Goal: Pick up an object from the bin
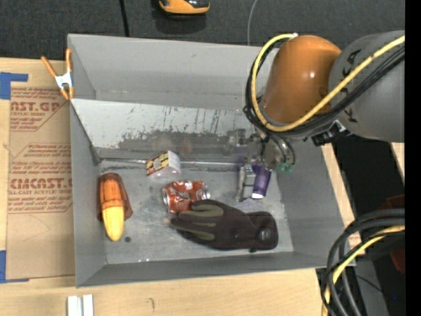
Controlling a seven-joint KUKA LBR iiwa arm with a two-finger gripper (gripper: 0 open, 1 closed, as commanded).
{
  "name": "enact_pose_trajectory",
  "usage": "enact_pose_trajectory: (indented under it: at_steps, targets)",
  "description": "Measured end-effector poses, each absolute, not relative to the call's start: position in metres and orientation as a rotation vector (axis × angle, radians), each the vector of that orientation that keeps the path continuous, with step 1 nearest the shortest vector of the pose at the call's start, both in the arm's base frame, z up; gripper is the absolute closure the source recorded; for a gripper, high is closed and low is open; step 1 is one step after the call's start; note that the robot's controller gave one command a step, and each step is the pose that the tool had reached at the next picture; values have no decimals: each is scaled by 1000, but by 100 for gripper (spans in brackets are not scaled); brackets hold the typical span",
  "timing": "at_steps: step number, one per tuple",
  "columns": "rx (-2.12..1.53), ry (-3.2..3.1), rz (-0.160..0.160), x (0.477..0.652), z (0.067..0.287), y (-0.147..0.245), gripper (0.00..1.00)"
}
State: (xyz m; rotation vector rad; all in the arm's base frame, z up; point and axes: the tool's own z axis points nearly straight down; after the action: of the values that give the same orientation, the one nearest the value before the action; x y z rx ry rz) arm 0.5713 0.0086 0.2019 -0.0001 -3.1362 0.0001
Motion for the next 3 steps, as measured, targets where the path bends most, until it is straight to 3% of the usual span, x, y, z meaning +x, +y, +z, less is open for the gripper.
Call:
enact_pose_trajectory:
  at_steps: [2,3]
  targets:
    - [1,-3149,0,574,204,9,0]
    - [316,-3127,0,564,152,20,0]
